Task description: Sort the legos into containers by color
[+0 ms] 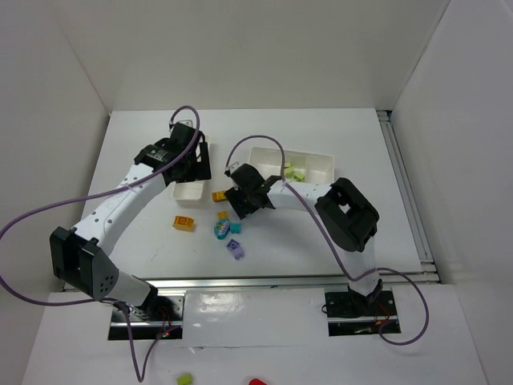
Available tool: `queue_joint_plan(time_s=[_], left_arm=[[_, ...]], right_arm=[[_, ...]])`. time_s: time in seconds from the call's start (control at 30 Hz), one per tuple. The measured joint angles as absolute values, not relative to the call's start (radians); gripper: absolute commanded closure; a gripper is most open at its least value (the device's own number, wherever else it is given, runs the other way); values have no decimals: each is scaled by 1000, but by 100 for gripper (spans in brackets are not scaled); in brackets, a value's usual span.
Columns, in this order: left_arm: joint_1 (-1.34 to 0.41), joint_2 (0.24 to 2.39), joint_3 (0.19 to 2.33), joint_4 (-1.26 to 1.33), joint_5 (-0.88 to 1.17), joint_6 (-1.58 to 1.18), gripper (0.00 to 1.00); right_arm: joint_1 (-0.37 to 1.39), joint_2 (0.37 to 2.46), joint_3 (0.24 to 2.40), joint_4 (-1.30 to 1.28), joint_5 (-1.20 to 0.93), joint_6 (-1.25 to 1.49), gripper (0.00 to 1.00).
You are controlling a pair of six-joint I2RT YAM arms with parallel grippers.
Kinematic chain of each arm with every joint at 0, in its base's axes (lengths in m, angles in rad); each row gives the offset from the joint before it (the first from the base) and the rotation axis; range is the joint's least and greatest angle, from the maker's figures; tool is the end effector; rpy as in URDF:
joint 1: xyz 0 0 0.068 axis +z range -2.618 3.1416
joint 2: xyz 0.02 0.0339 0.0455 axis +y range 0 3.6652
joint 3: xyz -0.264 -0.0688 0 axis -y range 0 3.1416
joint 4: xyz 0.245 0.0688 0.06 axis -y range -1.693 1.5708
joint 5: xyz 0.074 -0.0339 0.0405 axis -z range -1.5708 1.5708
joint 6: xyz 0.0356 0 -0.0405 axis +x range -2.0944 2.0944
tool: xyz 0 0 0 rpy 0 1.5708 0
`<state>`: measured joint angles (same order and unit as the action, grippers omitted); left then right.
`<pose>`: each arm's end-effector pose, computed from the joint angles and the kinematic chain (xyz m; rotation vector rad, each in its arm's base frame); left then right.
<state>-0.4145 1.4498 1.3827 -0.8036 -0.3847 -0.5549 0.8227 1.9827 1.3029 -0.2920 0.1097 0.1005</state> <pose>0.2851 -0.1108 0.3372 -0.3319 2.3353 0.0052 0.2856 0.3020 0.1577 -0.8601 2.3998 0.2252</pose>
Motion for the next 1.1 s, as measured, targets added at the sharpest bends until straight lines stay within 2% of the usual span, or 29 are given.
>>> queue_joint_plan(time_s=[0.03,0.17,0.33,0.53,0.7,0.8,0.93,1.03,1.07,1.1], left_arm=[[-415,1450,1383,-804,-383,-554,3],[-414,1451,1383,-804,-376,-554,3],[-414,1454,1383,-808,-369,-553,3],[-414,1465,1383,-807,-349,-548,3],[-414,1487,1383,-805,-324,-532,3],[-415,1496,1383,-803,-315,-525,3],[-416,1497,1383,-801,-307,-523,3],[-416,1499,1383,-799,-303,-521,3],[-416,1500,1383,-799,-301,-520,3],[-416,1501,1383,-799,-301,-519,3]], right_arm=[[820,1988,1311,-289,105,96,46],[820,1997,1318,-276,90,83,71],[842,1958,1316,-304,130,93,71],[836,1670,1269,-359,258,187,71],[631,1461,1208,-374,354,312,67],[467,1452,1179,-391,379,364,67],[372,1506,1170,-424,389,389,64],[358,1556,1171,-429,388,389,57],[353,1577,1172,-430,389,389,42],[353,1584,1172,-431,389,389,36]])
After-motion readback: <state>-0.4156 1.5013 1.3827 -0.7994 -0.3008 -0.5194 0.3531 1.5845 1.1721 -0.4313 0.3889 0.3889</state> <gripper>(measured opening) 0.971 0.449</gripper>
